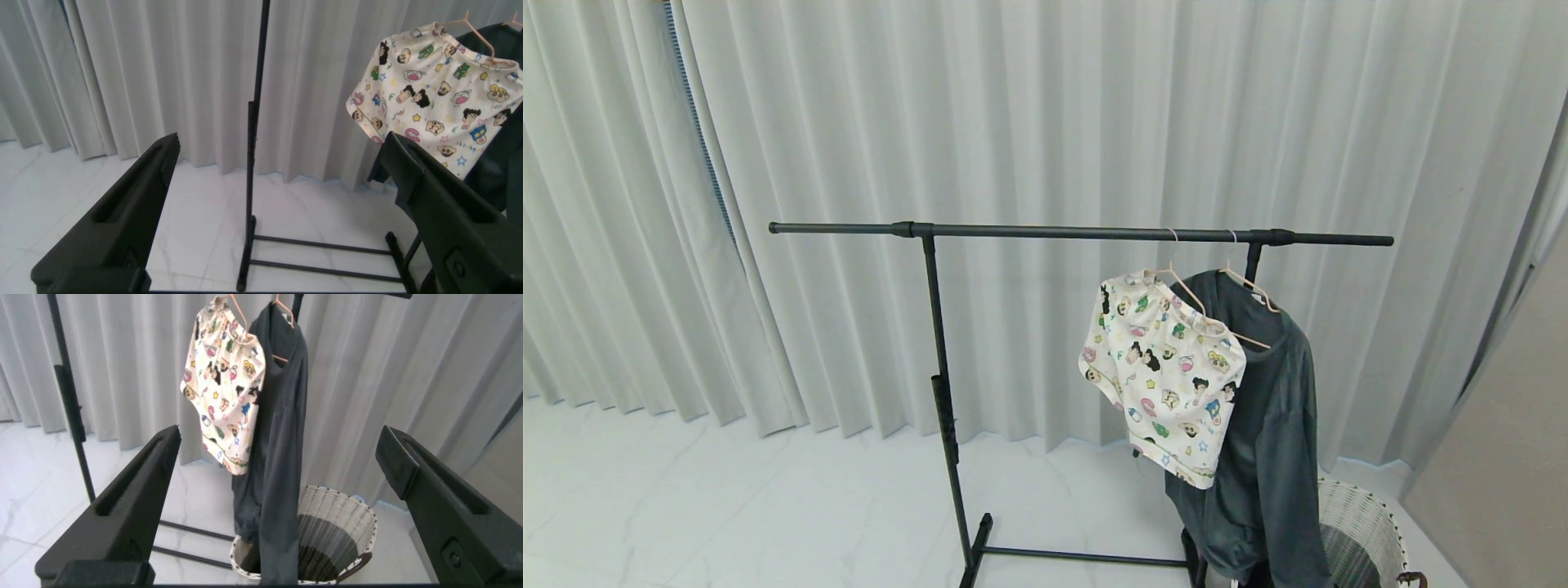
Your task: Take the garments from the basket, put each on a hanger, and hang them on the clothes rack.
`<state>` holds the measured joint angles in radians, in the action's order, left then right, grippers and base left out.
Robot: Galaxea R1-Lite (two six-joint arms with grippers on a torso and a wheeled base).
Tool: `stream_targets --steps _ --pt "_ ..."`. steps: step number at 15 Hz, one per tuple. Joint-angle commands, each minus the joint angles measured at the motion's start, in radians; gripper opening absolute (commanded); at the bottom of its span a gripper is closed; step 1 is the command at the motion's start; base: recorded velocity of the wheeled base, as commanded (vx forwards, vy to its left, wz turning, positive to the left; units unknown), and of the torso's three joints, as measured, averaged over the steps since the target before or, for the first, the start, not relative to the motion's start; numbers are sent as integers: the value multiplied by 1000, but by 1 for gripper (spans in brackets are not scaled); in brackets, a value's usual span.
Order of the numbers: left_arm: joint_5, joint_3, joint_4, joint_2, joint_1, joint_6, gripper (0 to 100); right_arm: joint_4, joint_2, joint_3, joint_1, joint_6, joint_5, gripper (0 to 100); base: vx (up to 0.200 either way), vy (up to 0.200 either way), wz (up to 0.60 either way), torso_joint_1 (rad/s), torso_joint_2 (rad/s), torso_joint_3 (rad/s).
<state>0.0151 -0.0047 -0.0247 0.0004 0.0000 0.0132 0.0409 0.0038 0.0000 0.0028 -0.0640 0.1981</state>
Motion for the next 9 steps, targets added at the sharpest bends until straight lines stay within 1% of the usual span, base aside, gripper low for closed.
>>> stream_targets --steps 1,9 --pt "0 0 0 0 0 1 100 1 -4 0 2 0 0 100 0 0 0 0 0 0" --pt "0 0 0 0 0 1 100 1 -4 0 0 0 0 100 0 0 0 0 0 0"
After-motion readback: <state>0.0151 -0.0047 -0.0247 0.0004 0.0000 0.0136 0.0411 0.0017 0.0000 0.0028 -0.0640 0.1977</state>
